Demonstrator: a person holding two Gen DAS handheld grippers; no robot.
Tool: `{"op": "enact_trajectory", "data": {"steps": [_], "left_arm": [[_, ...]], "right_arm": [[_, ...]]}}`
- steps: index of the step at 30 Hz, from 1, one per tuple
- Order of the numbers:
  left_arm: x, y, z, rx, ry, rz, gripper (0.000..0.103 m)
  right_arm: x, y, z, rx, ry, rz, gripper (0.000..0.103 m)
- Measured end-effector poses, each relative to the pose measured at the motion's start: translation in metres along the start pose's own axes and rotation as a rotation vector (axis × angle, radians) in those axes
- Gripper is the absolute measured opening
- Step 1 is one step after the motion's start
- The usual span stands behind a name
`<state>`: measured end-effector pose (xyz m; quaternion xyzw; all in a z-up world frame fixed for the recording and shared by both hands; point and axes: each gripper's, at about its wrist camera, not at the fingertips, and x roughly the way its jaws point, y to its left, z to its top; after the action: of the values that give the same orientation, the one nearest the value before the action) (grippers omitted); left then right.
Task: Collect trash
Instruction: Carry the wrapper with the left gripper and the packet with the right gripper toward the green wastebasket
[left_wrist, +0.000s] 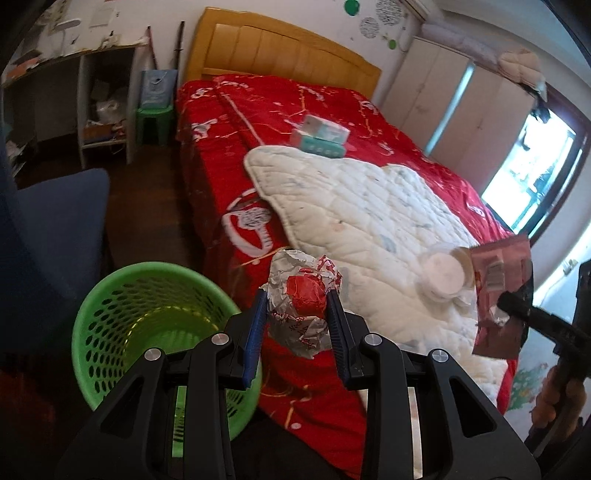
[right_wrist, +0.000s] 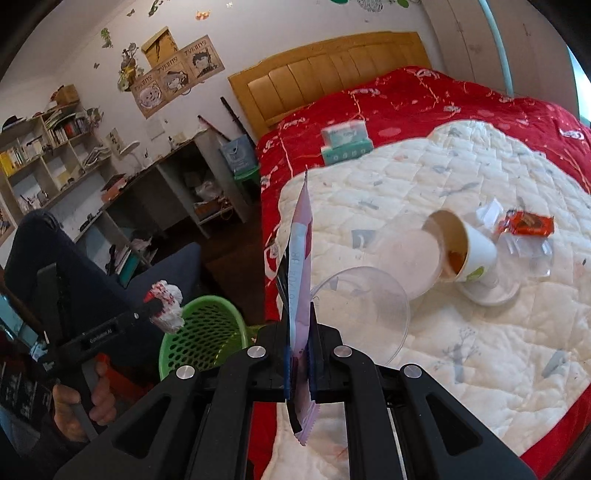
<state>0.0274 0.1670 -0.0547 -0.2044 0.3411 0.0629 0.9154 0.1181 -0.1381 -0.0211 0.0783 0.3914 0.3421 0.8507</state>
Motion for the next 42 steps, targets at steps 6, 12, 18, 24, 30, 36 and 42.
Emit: {"op": "enact_trajectory", "data": {"steps": [6, 12, 18, 24, 30, 36, 42], "left_arm": [[0.007, 0.002, -0.004, -0.012, 0.013, -0.002, 0.032], [0.010, -0.008, -0.009, 0.006, 0.026, -0.020, 0.032], [0.013, -0.011, -0.011, 0.009, 0.034, -0.018, 0.032], [0.013, -0.009, -0.012, 0.004, 0.040, -0.013, 0.032], [0.014, -0.004, -0.012, -0.010, 0.039, -0.013, 0.032], [0.016, -0.004, -0.014, -0.016, 0.049, -0.016, 0.032], [0.017, -0.003, -0.016, -0.024, 0.049, -0.015, 0.032]], "right_arm": [[0.014, -0.034, -0.022, 0.069, 0.065, -0.072, 0.008], [0.013, -0.059, -0.036, 0.093, 0.081, -0.167, 0.031], [0.007, -0.060, -0.037, 0.053, 0.061, -0.223, 0.046], [0.007, -0.051, -0.037, -0.029, 0.048, -0.290, 0.056], [-0.001, -0.047, -0.029, -0.072, 0.031, -0.312, 0.065], [-0.005, -0.043, -0.021, -0.075, 0.016, -0.235, 0.066], [0.024, -0.041, -0.021, -0.109, 0.103, -0.216, 0.066]]}}
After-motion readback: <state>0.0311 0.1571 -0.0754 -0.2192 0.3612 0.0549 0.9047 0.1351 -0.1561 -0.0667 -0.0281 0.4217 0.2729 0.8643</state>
